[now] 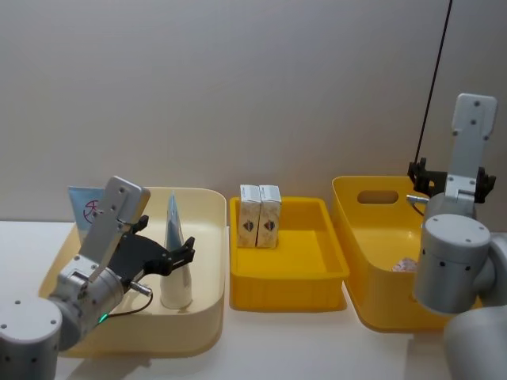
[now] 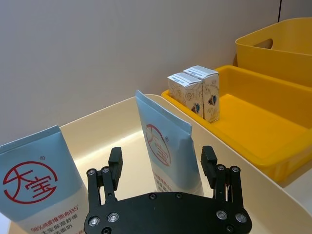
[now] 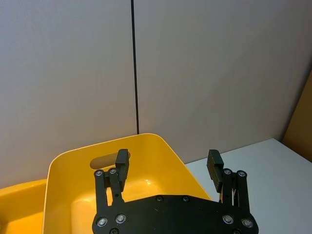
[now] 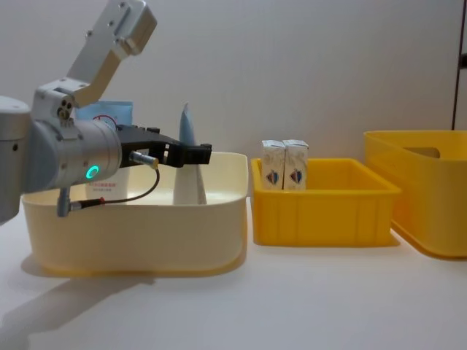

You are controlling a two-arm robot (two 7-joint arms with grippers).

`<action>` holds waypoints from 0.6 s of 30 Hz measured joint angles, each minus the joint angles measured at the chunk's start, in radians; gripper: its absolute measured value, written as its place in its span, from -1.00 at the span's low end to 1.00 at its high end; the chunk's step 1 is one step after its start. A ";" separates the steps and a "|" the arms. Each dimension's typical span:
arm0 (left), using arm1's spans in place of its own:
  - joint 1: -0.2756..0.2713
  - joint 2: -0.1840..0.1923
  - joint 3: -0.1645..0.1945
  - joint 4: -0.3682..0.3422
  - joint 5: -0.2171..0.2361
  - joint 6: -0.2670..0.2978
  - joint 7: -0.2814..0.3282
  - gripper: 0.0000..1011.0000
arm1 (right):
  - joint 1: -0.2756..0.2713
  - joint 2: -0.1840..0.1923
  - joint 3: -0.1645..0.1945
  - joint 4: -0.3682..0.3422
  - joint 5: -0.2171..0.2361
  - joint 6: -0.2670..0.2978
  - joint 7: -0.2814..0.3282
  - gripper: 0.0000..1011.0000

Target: Bimanual collaborative sorting of washing and personal care products

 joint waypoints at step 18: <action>-0.051 -0.018 0.011 0.088 0.016 -0.031 -0.040 0.73 | 0.000 0.000 0.000 0.000 0.000 0.000 0.000 0.98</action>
